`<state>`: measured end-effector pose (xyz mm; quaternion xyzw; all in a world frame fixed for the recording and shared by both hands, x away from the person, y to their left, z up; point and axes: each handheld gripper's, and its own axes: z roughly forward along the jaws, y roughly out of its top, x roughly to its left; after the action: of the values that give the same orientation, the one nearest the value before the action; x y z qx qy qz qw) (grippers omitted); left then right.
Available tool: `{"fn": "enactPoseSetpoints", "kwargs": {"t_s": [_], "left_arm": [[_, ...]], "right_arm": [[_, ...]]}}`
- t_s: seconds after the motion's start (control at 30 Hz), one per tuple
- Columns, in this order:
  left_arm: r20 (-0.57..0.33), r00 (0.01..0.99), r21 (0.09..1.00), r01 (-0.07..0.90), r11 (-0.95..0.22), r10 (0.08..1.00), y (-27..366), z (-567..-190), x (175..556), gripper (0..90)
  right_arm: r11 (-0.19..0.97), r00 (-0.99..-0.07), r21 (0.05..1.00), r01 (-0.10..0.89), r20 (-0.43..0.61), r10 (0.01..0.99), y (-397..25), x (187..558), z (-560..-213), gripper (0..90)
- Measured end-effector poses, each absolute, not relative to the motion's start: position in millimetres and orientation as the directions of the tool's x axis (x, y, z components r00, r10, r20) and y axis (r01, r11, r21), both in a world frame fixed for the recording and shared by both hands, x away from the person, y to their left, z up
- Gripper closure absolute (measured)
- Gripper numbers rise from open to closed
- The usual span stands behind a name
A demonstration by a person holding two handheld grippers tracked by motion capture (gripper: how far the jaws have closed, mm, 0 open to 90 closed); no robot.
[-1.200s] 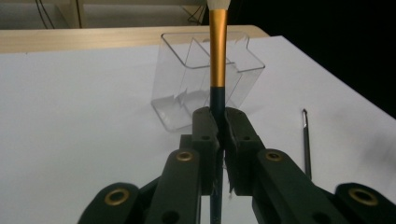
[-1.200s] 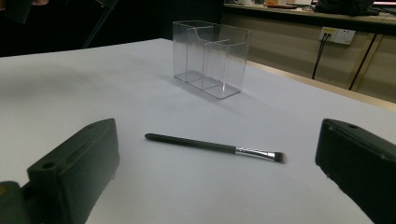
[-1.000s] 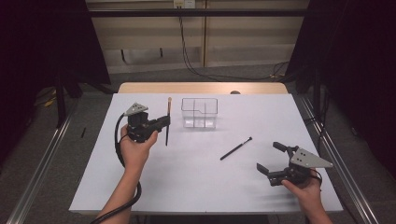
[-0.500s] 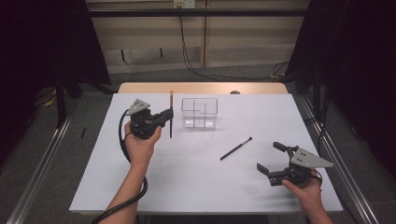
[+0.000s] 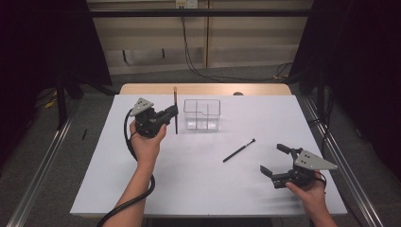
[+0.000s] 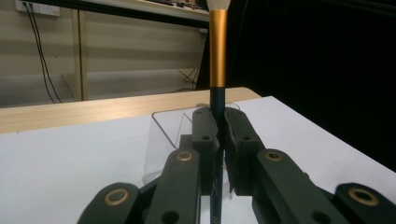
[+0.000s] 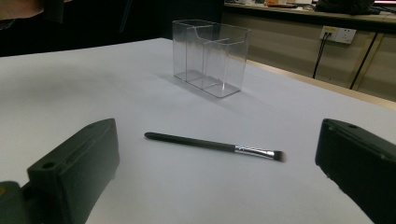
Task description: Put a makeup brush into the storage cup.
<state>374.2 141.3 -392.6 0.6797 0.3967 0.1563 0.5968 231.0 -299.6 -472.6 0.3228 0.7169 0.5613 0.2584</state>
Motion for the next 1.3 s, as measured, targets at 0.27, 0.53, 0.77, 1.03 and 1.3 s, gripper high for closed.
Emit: {"fn": "enactPoseSetpoints", "kwargs": {"t_s": [0.27,0.53,0.77,1.03,1.3], "left_arm": [[-0.258,0.636,0.945,0.322,0.054,0.727,136.9,-391.4,380.1,83.5],[-0.236,0.636,0.955,0.292,0.053,0.735,132.9,-390.7,386.5,83.5],[-0.229,0.635,0.96,0.271,0.064,0.737,129.9,-391.2,391.6,83.5],[-0.224,0.638,0.966,0.247,0.08,0.736,126.8,-388.6,397.5,83.4],[-0.219,0.641,0.97,0.225,0.092,0.736,124.9,-383.6,404.3,83.4]], "right_arm": [[0.159,-0.659,0.972,0.173,-0.006,0.752,-299.8,230.9,-472.5,0.0],[0.158,-0.658,0.972,0.172,-0.006,0.753,-300.5,231.2,-472.7,0.0],[0.16,-0.659,0.972,0.173,-0.006,0.752,-300.5,231.4,-473.1,0.0],[0.161,-0.66,0.972,0.173,-0.007,0.751,-300.1,231.3,-473.3,0.0],[0.162,-0.664,0.971,0.174,-0.006,0.748,-299.6,231.5,-473.7,0.0]]}}
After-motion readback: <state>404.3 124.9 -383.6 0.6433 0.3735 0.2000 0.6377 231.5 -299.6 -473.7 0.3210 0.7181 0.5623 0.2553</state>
